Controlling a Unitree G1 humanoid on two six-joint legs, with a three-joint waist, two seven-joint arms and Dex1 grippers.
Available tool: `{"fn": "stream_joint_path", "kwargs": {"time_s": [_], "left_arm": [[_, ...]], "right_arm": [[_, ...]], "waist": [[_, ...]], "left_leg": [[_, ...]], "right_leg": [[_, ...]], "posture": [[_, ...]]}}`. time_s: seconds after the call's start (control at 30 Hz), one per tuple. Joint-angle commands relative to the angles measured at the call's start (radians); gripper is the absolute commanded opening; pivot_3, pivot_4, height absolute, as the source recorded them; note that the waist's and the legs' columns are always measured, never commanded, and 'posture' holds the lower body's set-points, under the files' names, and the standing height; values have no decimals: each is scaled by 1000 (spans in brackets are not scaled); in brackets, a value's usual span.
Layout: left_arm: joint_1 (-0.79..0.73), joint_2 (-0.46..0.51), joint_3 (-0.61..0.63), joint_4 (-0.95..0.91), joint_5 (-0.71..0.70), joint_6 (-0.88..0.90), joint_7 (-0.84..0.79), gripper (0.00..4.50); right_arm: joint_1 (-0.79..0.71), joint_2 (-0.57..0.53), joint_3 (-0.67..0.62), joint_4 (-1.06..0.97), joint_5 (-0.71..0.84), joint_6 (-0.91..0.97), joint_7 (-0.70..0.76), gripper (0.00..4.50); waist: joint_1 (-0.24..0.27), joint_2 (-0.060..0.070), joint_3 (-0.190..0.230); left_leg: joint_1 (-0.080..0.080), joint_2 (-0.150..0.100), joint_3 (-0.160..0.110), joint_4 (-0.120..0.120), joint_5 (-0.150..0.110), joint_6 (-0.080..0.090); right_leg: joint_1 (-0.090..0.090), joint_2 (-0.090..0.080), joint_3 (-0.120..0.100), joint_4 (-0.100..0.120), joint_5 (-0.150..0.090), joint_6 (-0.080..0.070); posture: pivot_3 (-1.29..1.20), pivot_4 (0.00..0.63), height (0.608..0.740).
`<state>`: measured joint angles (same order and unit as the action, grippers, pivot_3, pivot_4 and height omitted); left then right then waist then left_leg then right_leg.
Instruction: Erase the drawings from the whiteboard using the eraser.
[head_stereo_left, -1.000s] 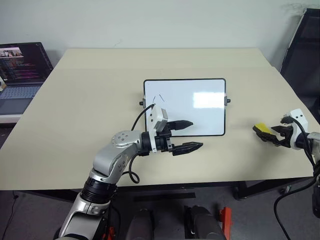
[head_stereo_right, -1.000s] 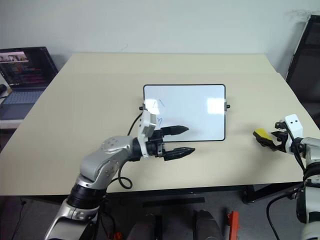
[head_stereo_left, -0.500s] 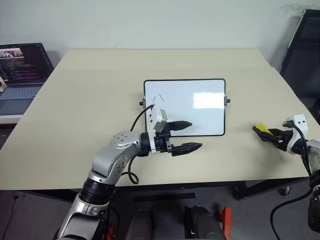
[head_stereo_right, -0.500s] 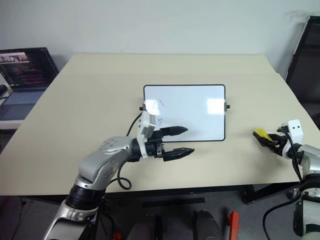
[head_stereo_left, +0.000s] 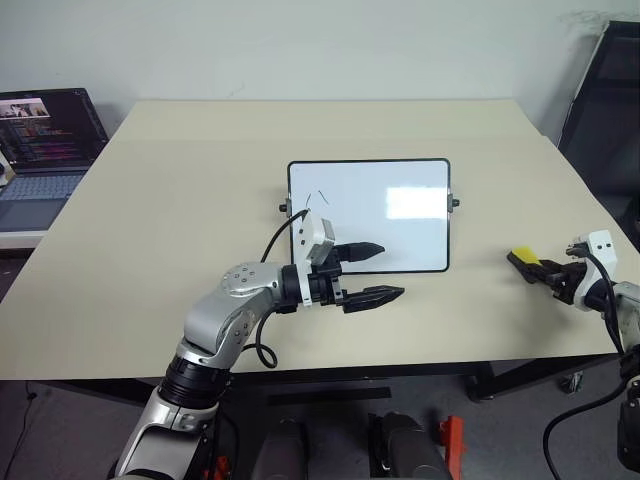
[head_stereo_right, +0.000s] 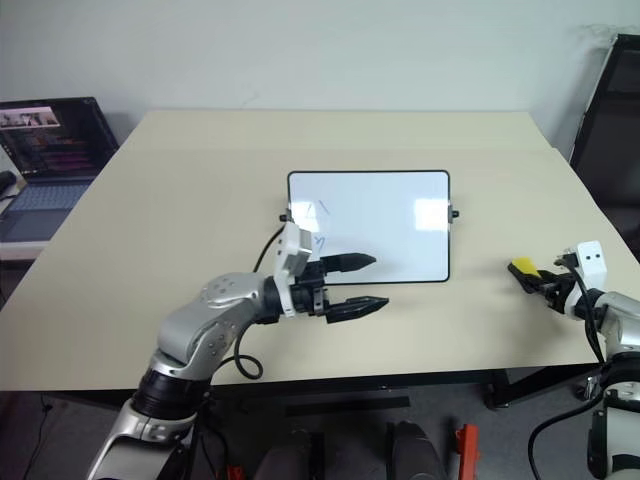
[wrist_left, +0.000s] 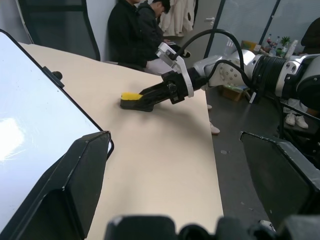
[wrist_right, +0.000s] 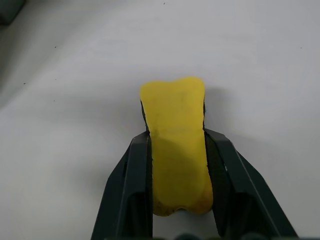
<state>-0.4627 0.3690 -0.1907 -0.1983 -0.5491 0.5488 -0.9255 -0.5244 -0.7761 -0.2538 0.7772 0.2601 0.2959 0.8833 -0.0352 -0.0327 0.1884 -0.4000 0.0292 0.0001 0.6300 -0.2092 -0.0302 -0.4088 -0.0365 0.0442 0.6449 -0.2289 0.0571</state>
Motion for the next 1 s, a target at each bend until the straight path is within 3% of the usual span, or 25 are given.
{"fn": "stream_joint_path", "kwargs": {"time_s": [0.03, 0.4, 0.6, 0.8, 1.0], "left_arm": [[-6, 20, 29, -45, -8, -2, 0, 4500], [93, 241, 292, -82, -55, 3, -8, 4500], [197, 388, 403, -19, 31, -92, -22, 4500], [226, 393, 448, 4, 70, -163, 21, 4500], [259, 396, 439, 9, 122, -211, 47, 4500]], "right_arm": [[-22, -21, -42, -107, 41, 24, -9, 1070], [-78, -19, -29, -519, 150, 201, -8, 1069], [-193, 52, 60, -624, 162, 224, -7, 1069], [-311, 173, 179, -628, 140, 201, 0, 1069], [-387, 316, 405, -560, -38, 7, 15, 1066]], "waist": [[-1, 0, 0], [-10, 0, 0], [-15, 1, 0], [-13, 0, 0], [-13, 1, 1]], "left_leg": [[0, 0, 0, 0, 0, 0], [0, 0, -1, 0, 0, 0], [0, 1, 0, -1, 0, 0], [-1, 1, 0, -1, 0, 0], [-2, 1, 0, -2, 0, 0]], "right_leg": [[0, 0, 0, 0, 0, 0], [-1, 0, 0, 0, 0, 0], [-2, 0, 0, 0, -1, -2], [-2, -1, -1, 0, -3, -5], [-4, 0, -1, 1, -1, -2]], "posture": [[0, 150, 740], [0, 150, 740], [0, 150, 740], [0, 150, 740], [0, 150, 740]]}}
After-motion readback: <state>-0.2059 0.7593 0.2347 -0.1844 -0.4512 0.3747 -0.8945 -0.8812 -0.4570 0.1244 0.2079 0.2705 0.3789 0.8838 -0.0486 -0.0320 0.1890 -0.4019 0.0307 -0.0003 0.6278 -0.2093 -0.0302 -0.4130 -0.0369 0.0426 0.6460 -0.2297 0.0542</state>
